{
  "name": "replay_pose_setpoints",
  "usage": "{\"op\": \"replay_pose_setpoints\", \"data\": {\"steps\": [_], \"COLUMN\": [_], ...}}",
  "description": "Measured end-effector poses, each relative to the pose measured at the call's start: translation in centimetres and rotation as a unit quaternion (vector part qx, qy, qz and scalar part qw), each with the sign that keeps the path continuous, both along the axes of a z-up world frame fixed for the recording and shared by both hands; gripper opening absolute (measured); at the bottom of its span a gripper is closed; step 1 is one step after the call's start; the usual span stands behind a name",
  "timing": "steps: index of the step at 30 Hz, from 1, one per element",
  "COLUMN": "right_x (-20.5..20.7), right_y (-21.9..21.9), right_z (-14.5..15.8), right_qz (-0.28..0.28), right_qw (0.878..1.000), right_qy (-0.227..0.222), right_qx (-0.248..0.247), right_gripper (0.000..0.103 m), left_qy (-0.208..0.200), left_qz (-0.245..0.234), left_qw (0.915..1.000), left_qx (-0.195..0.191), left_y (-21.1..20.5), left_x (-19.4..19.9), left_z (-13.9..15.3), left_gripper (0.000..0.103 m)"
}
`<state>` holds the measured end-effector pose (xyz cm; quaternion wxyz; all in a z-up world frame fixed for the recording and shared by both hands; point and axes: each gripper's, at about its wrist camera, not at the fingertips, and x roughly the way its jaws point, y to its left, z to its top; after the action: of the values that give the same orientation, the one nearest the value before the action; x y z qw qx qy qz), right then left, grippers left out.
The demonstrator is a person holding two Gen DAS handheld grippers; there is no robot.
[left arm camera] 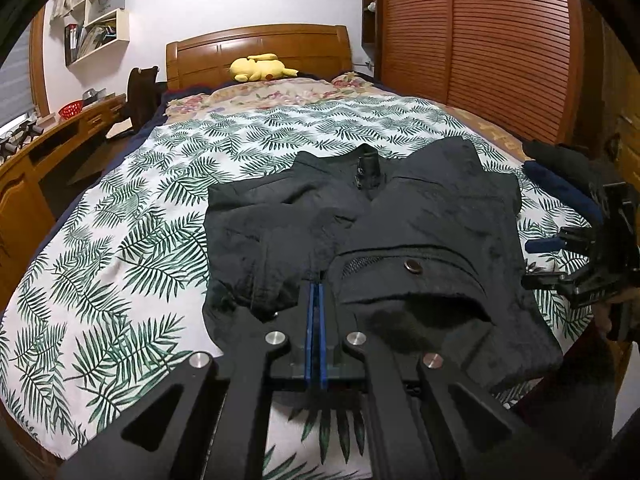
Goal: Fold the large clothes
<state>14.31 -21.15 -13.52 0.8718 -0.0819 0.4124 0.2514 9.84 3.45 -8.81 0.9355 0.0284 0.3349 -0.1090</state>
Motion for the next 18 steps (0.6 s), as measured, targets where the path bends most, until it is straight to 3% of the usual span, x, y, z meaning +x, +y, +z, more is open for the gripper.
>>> {"op": "replay_pose_setpoints", "data": {"steps": [18], "right_x": [-3.6], "right_y": [3.2], "right_z": [-2.5], "right_qz": [0.034], "right_qw": [0.998], "right_qy": [0.062], "right_qx": [0.005], "right_gripper": [0.081], "left_qy": [0.005], "left_qz": [0.014], "left_qw": [0.9998], "left_qx": [-0.015], "left_y": [1.5], "left_x": [-4.0], "left_z": [-0.4], "left_gripper": [0.0]}}
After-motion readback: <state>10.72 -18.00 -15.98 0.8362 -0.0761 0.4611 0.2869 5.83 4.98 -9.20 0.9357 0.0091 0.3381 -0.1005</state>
